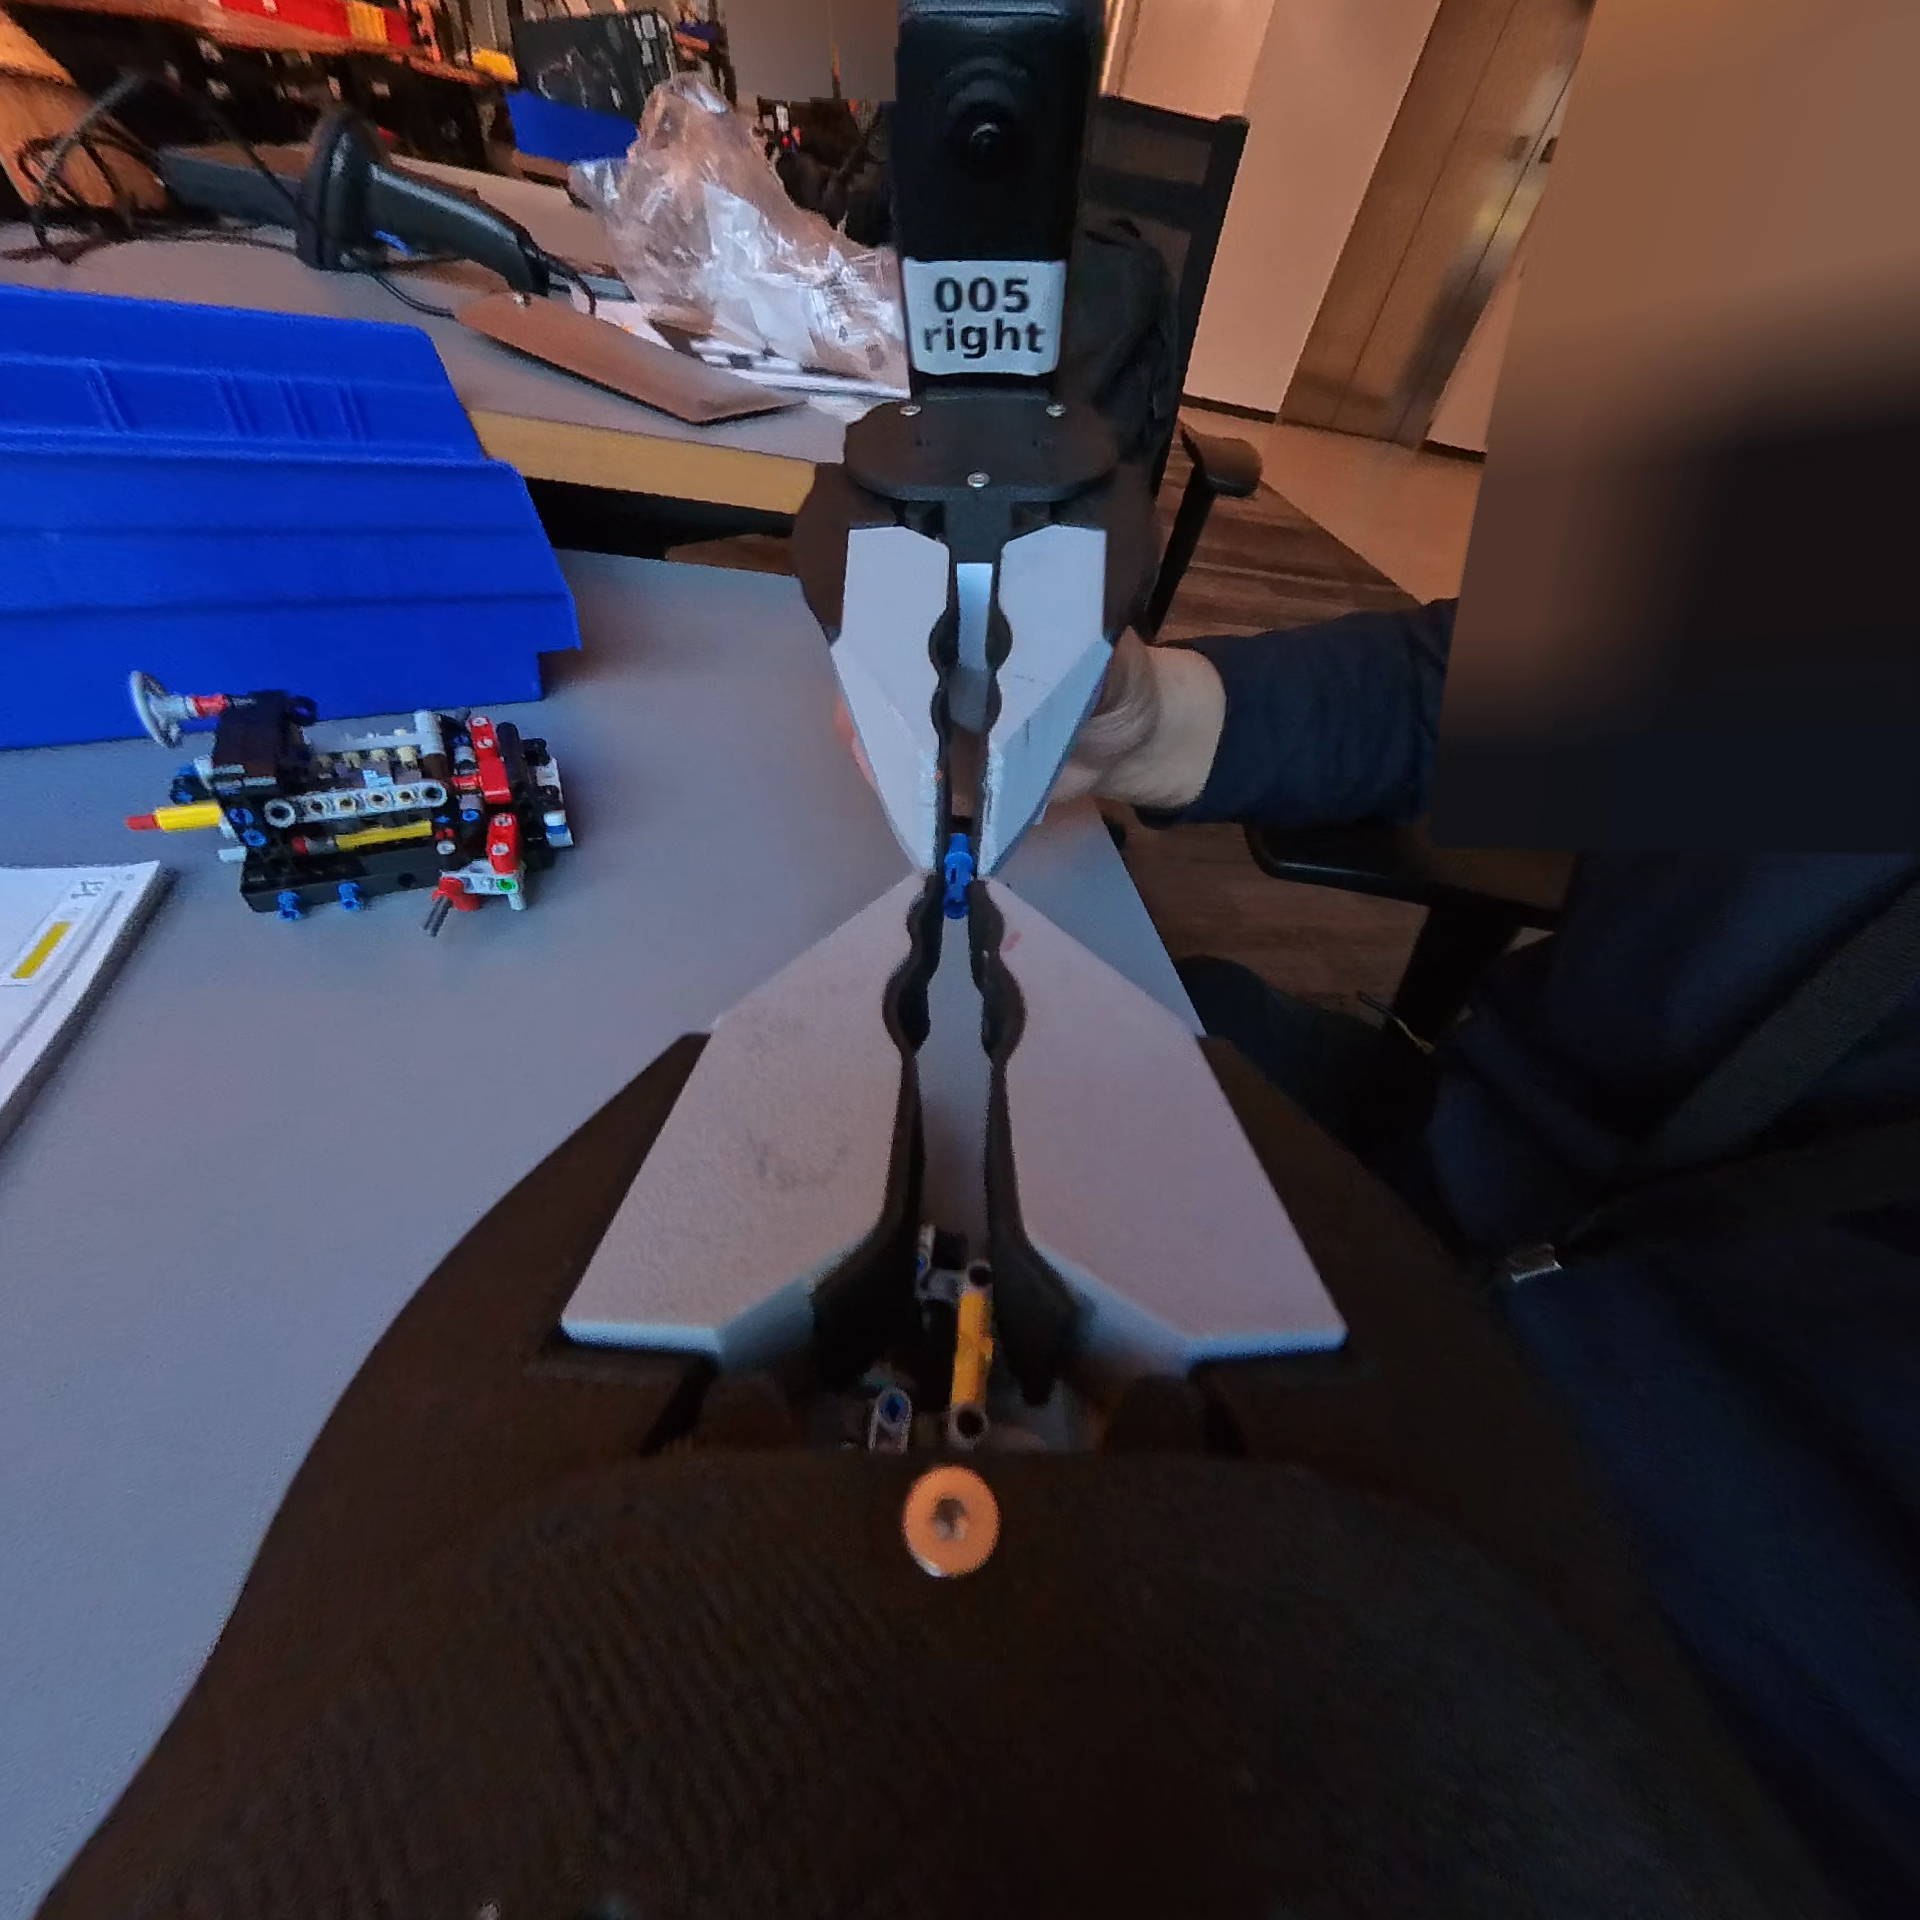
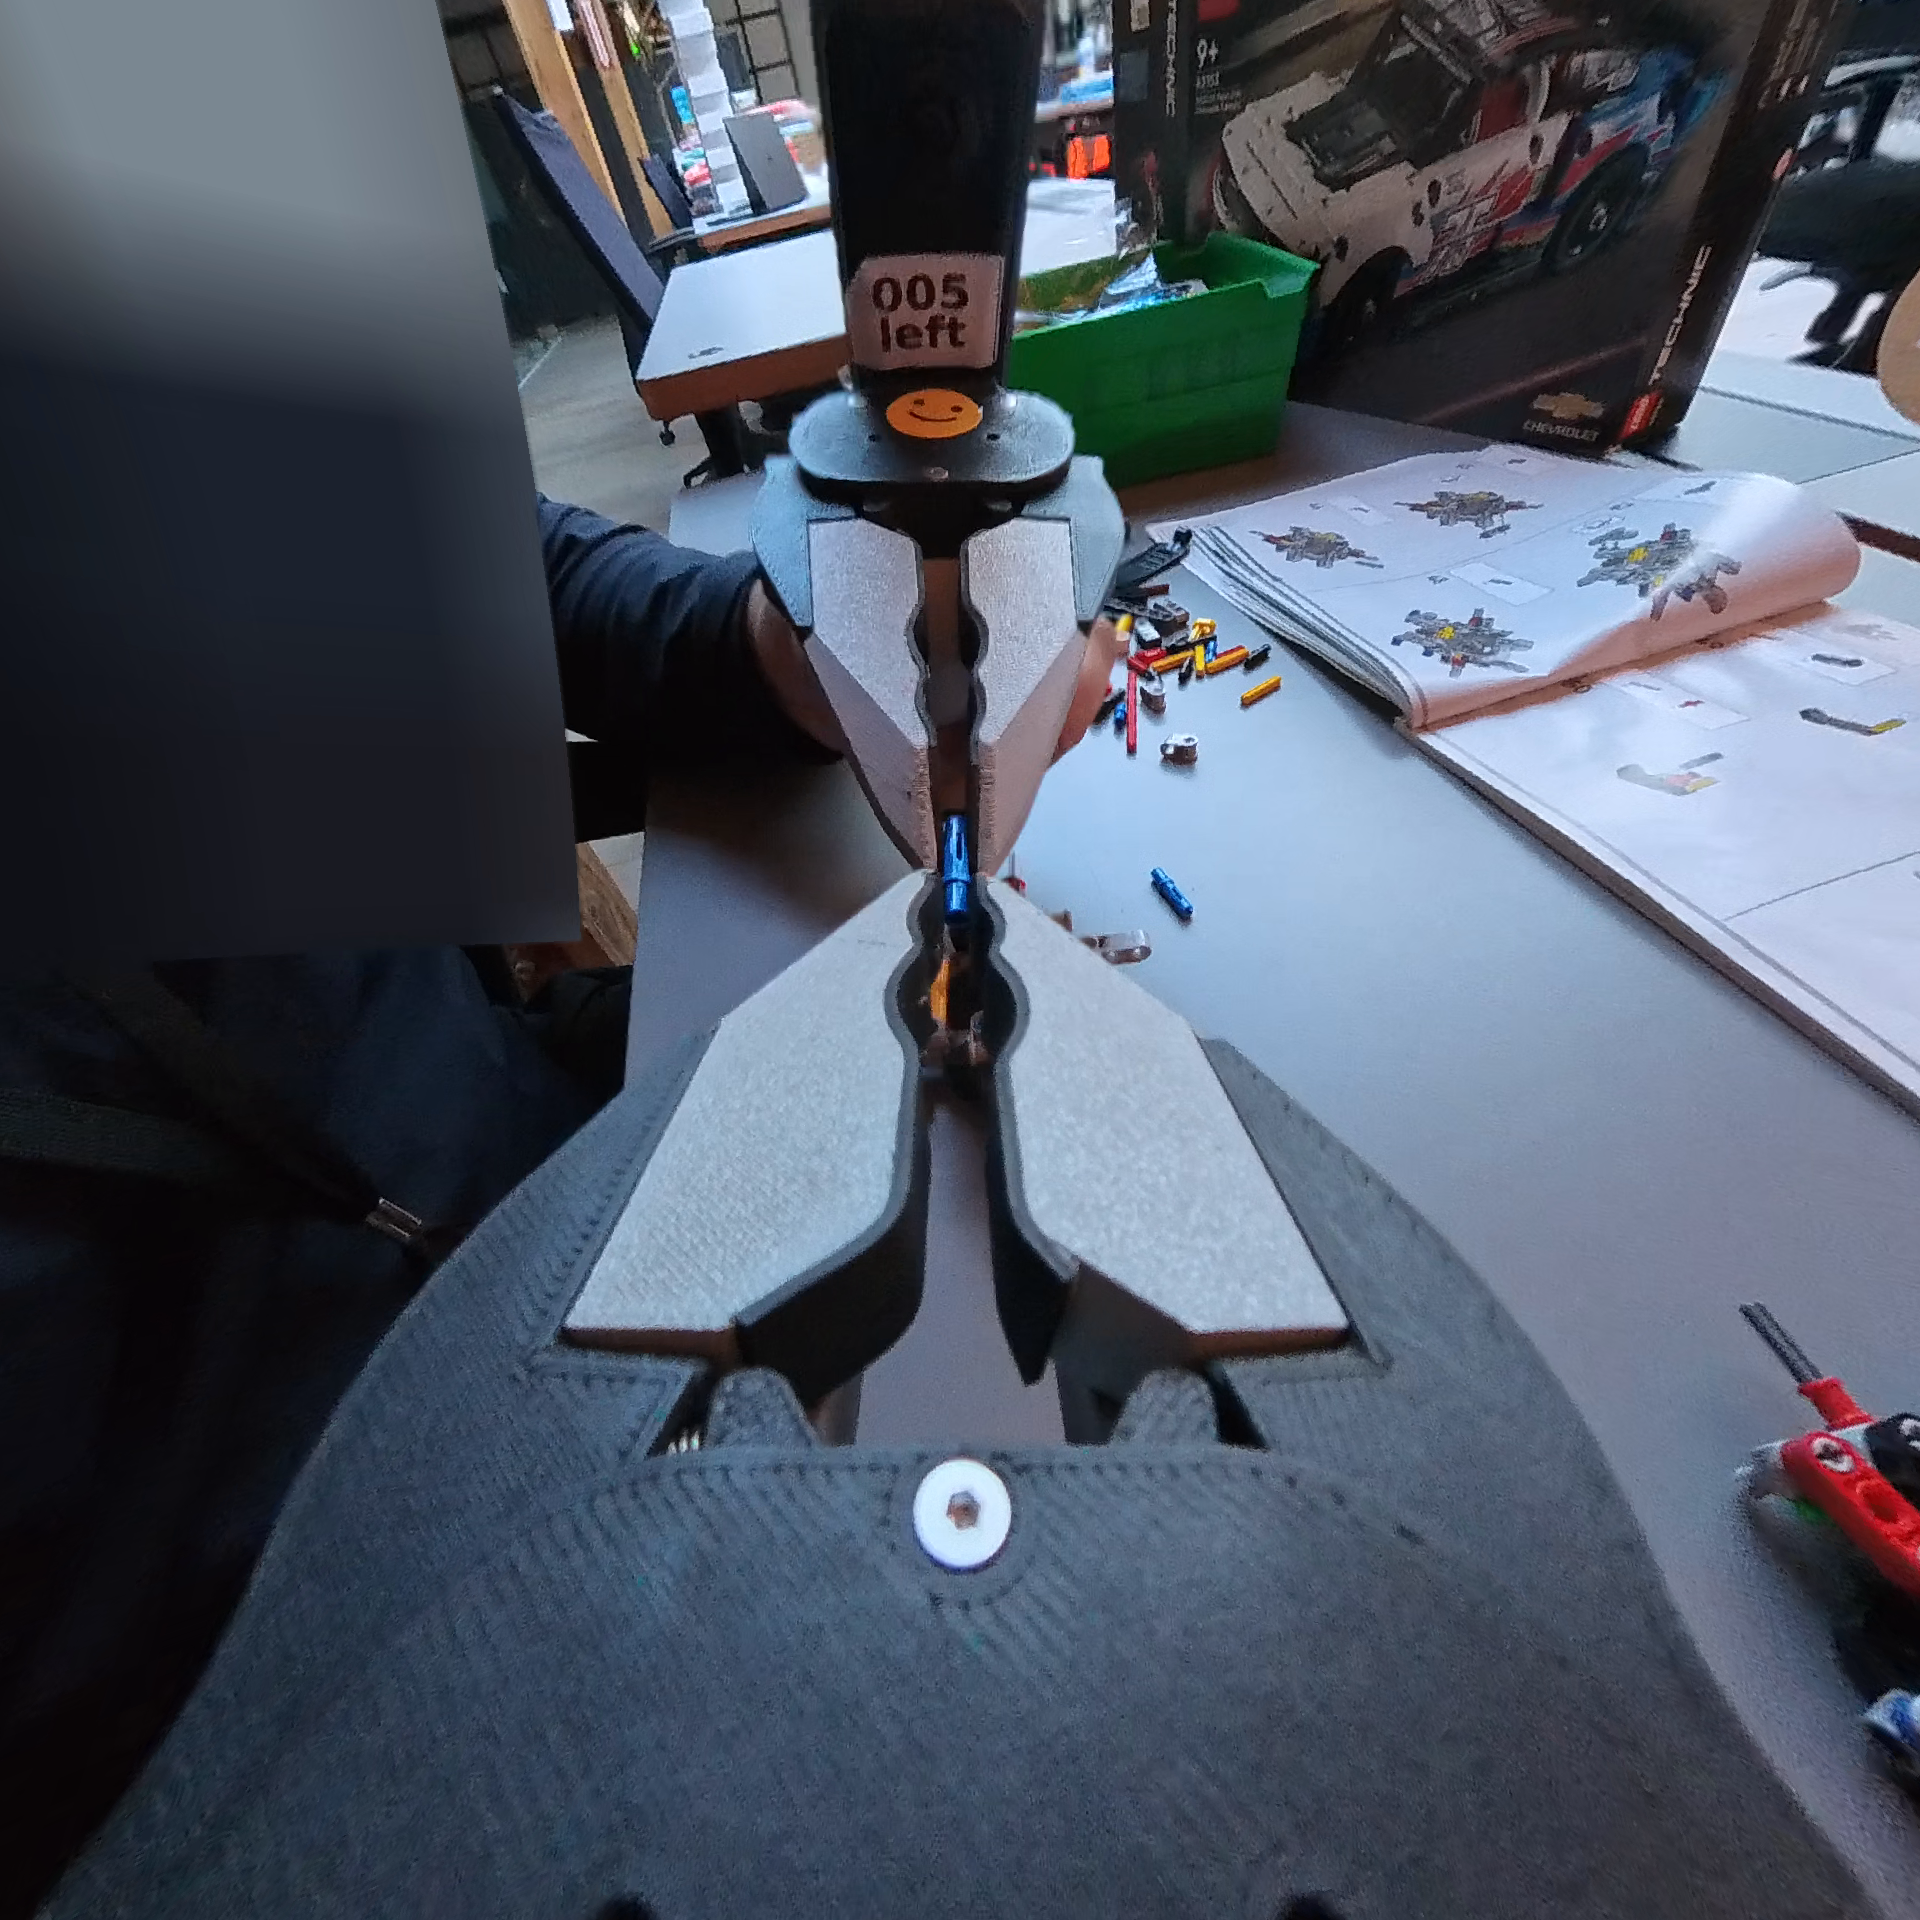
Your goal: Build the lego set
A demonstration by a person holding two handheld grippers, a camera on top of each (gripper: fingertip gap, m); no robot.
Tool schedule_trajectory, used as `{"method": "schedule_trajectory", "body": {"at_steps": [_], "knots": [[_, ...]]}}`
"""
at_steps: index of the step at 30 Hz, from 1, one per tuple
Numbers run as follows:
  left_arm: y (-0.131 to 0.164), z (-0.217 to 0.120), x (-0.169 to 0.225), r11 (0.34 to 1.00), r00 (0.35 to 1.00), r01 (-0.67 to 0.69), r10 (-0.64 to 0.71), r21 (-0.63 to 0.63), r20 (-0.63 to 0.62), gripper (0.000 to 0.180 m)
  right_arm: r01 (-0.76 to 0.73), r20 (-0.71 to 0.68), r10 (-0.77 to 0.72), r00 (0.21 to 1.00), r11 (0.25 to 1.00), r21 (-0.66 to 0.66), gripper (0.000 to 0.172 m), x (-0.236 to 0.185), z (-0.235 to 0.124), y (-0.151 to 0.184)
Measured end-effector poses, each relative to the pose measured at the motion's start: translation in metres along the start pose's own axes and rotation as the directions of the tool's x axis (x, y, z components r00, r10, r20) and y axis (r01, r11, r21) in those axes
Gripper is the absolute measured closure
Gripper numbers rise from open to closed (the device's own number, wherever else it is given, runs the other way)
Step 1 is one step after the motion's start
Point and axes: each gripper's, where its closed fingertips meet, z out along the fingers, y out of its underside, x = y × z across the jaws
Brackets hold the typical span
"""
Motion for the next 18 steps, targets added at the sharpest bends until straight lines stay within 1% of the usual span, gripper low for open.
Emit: {"method": "schedule_trajectory", "body": {"at_steps": [1,2,3,4,5,6,8,12,15,16,18], "knots": [[0.004,0.0,-0.001,0.999,1.0,0.01,-0.01,-0.033,-0.006,0.178,-0.007,0.0,0.007,1.0,1.0,-0.017,0.171,0.001,0.001,0.004],[0.011,-0.002,-0.003,0.996,1.0,0.006,-0.006,-0.093,0.0,0.173,-0.018,-0.008,0.018,1.0,0.999,-0.038,0.171,0.003,0.002,0.008],[0.017,-0.006,-0.008,0.987,1.0,-0.008,0.012,-0.16,0.021,0.162,-0.028,-0.027,0.026,0.999,0.998,-0.06,0.171,0.008,0.002,0.014],[0.026,-0.012,-0.01,0.971,0.999,-0.03,0.036,-0.237,0.023,0.162,-0.042,-0.044,0.038,0.998,0.996,-0.084,0.171,0.014,0.001,0.021],[0.036,-0.019,-0.012,0.946,0.998,-0.051,0.06,-0.32,0.021,0.162,-0.067,-0.05,0.062,0.997,0.991,-0.113,0.171,0.019,0.001,0.029],[0.046,-0.026,-0.018,0.916,0.995,-0.066,0.092,-0.396,0.046,0.162,-0.101,-0.049,0.095,0.994,0.984,-0.147,0.171,0.023,0.001,0.038],[0.063,-0.034,-0.028,0.862,0.987,-0.087,0.143,-0.5,0.076,0.164,-0.139,-0.053,0.13,0.99,0.968,-0.209,0.171,0.029,0.006,0.055],[0.086,-0.029,-0.023,0.789,0.993,-0.075,0.116,-0.609,0.028,0.165,-0.089,-0.074,0.069,0.995,0.946,-0.313,0.17,0.035,0.017,0.076],[0.099,-0.028,-0.027,0.733,0.988,-0.095,0.154,-0.674,0.028,0.168,-0.048,-0.06,0.029,0.998,0.935,-0.352,0.17,0.036,0.022,0.08],[0.101,-0.027,-0.026,0.723,0.988,-0.102,0.156,-0.684,0.018,0.172,-0.045,-0.044,0.031,0.999,0.932,-0.36,0.17,0.035,0.024,0.081],[0.102,-0.025,-0.024,0.714,0.989,-0.101,0.147,-0.693,0.007,0.173,-0.045,-0.031,0.036,0.999,0.926,-0.376,0.17,0.036,0.026,0.083]]}}
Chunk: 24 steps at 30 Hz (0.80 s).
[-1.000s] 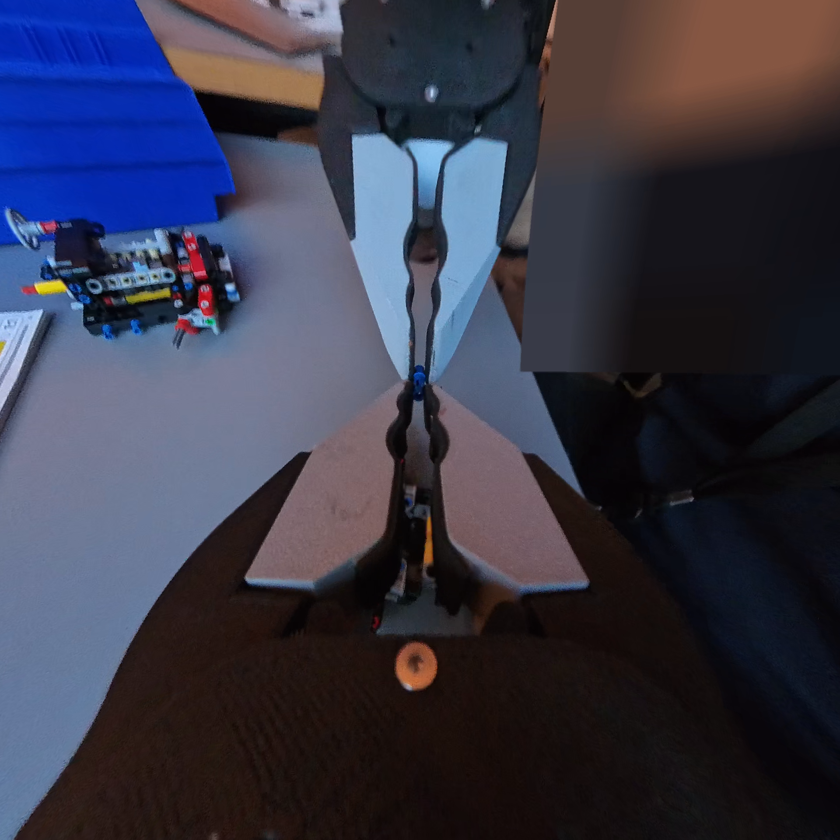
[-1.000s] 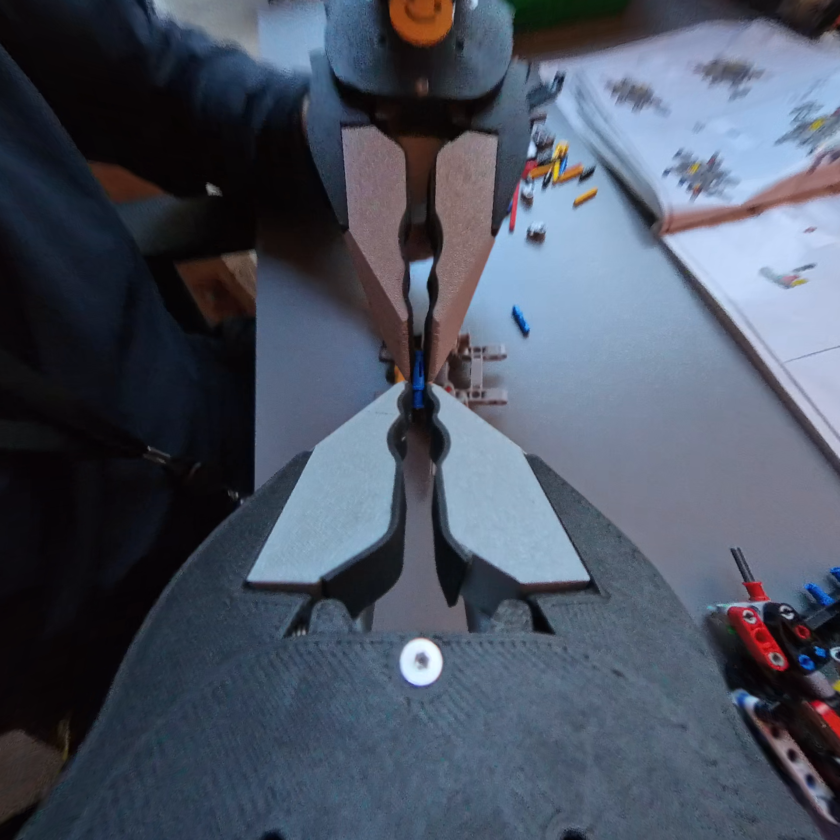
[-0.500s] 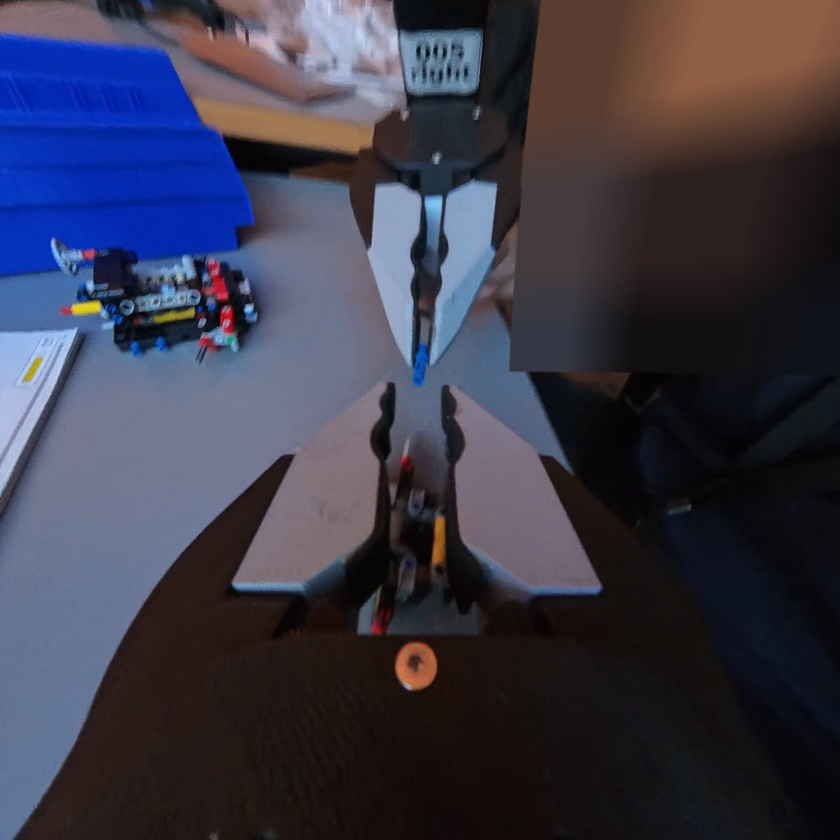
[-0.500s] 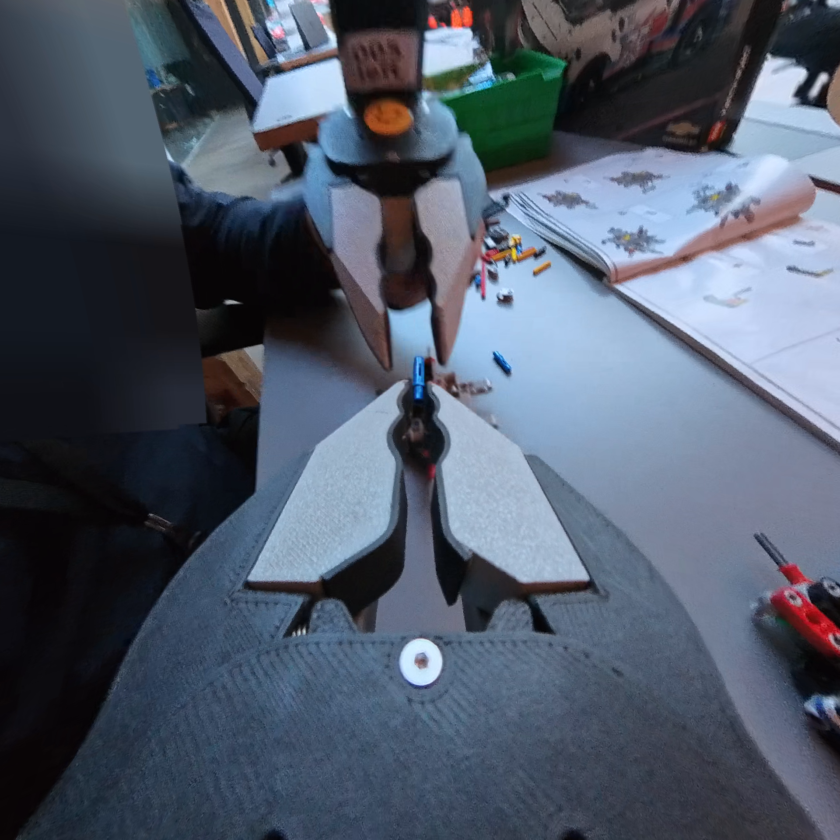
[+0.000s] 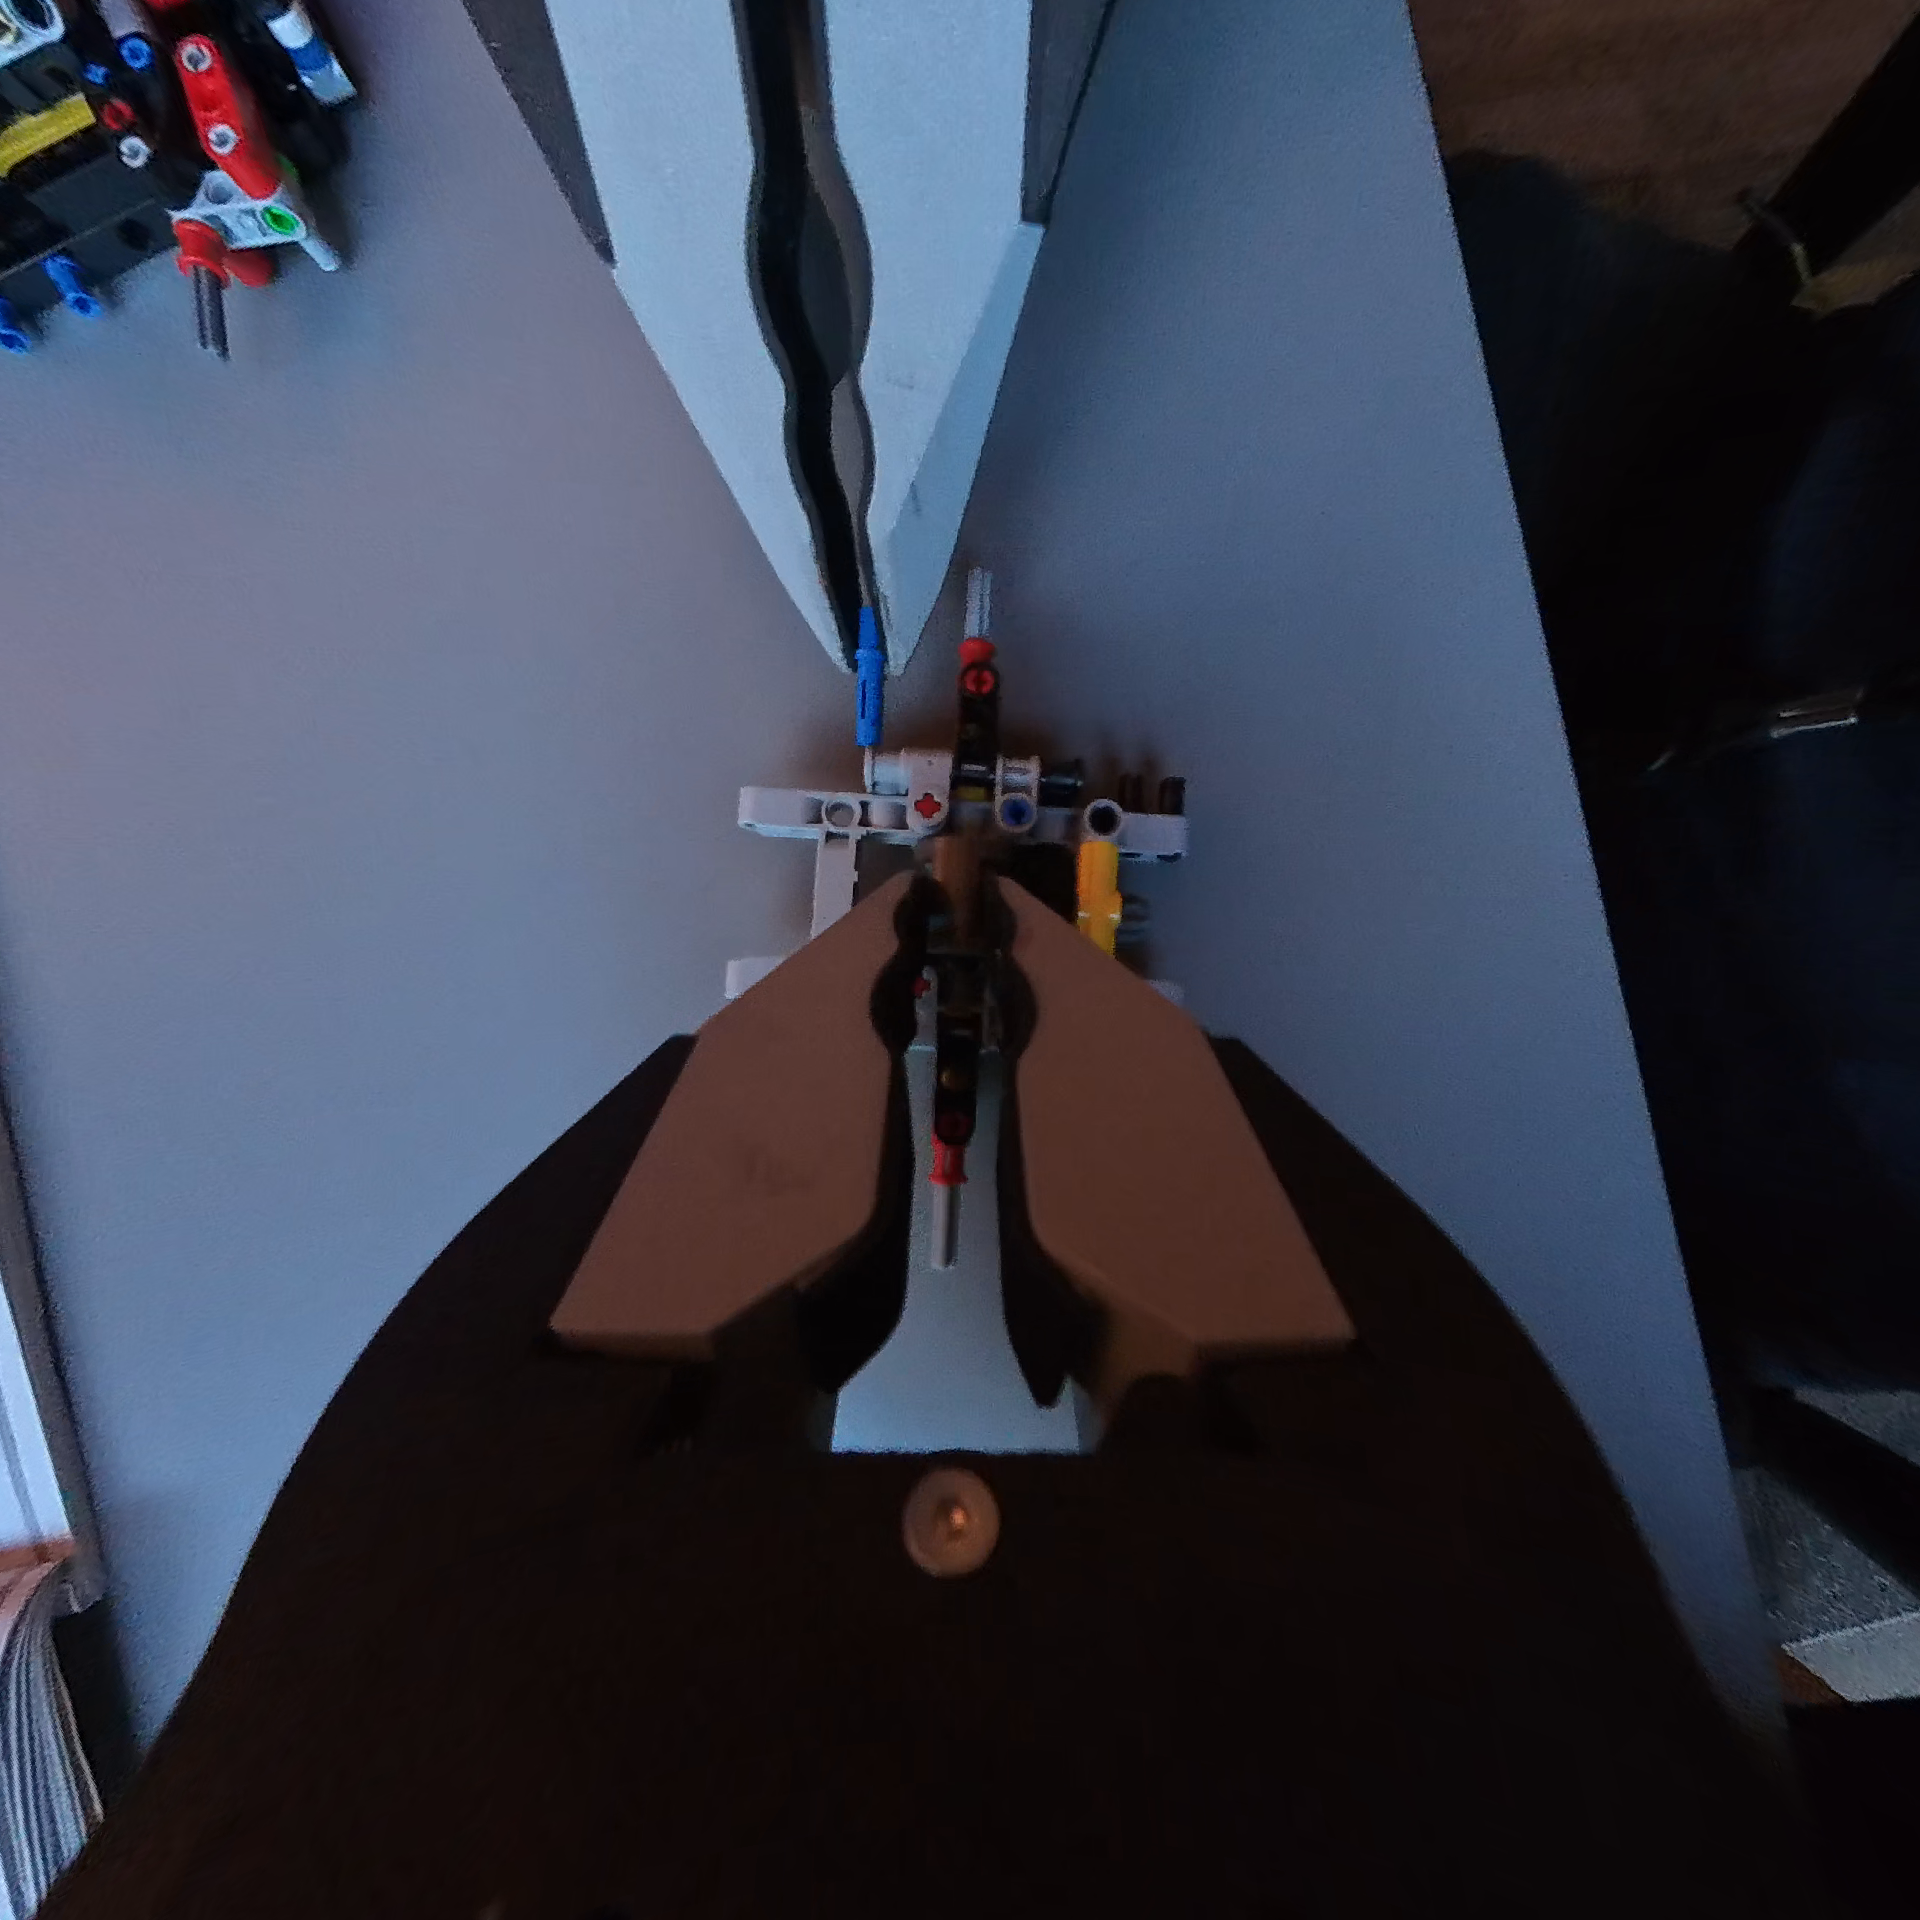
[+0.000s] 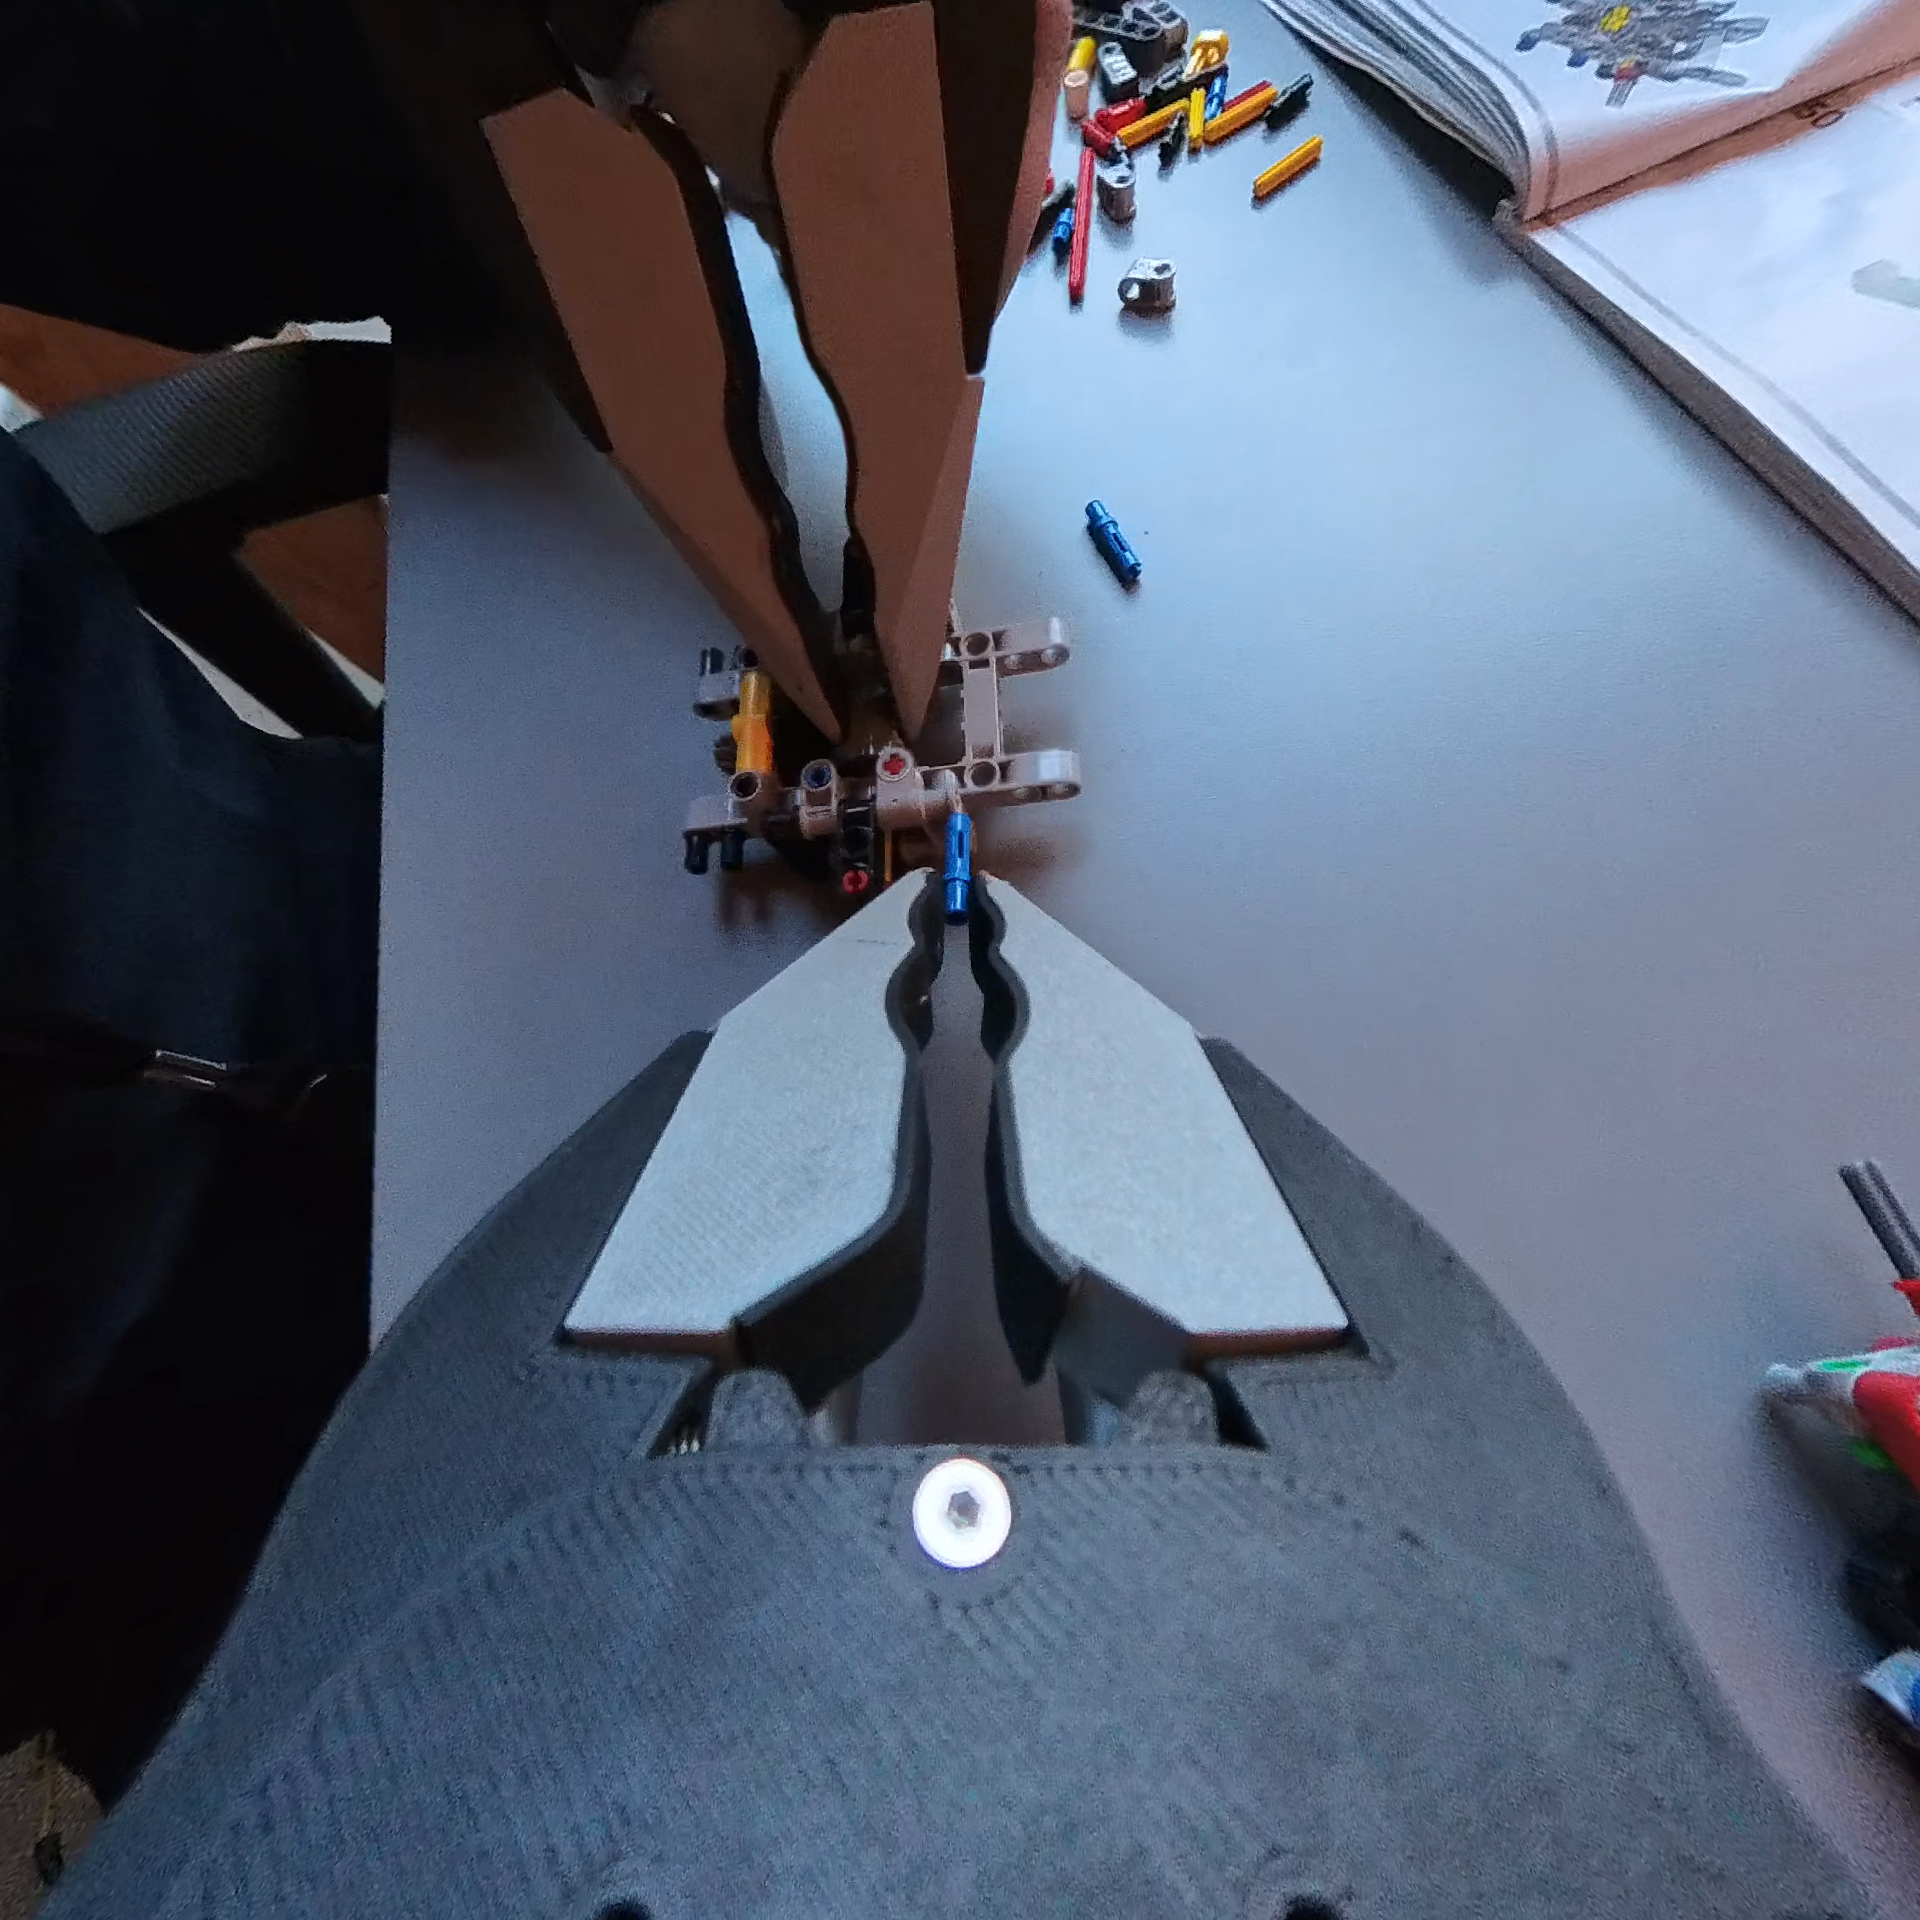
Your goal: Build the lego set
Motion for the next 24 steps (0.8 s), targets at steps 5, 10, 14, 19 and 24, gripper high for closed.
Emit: {"method": "schedule_trajectory", "body": {"at_steps": [5,10,14,19,24], "knots": [[0.0,0.001,0.0,1.0,1.0,0.016,-0.016,0.008,-0.019,0.173,-0.011,0.018,0.011,1.0,1.0,-0.017,0.17,0.001,0.001,0.001],[0.0,0.001,0.003,0.998,1.0,-0.026,0.026,0.048,-0.006,0.173,0.006,-0.005,-0.007,1.0,0.997,-0.076,0.17,0.001,0.006,0.009],[0.0,0.001,0.003,0.998,1.0,-0.021,0.021,0.06,-0.009,0.173,-0.01,0.02,0.011,1.0,0.999,-0.049,0.17,-0.003,0.003,0.007],[-0.001,0.001,0.002,0.997,1.0,-0.02,0.02,0.07,0.001,0.173,-0.027,0.022,0.028,0.999,0.999,-0.032,0.171,-0.005,0.003,0.004],[-0.001,0.001,0.001,0.996,1.0,-0.015,0.014,0.085,0.004,0.174,-0.065,0.011,0.065,0.998,0.997,-0.032,0.17,-0.003,0.004,0.005]]}}
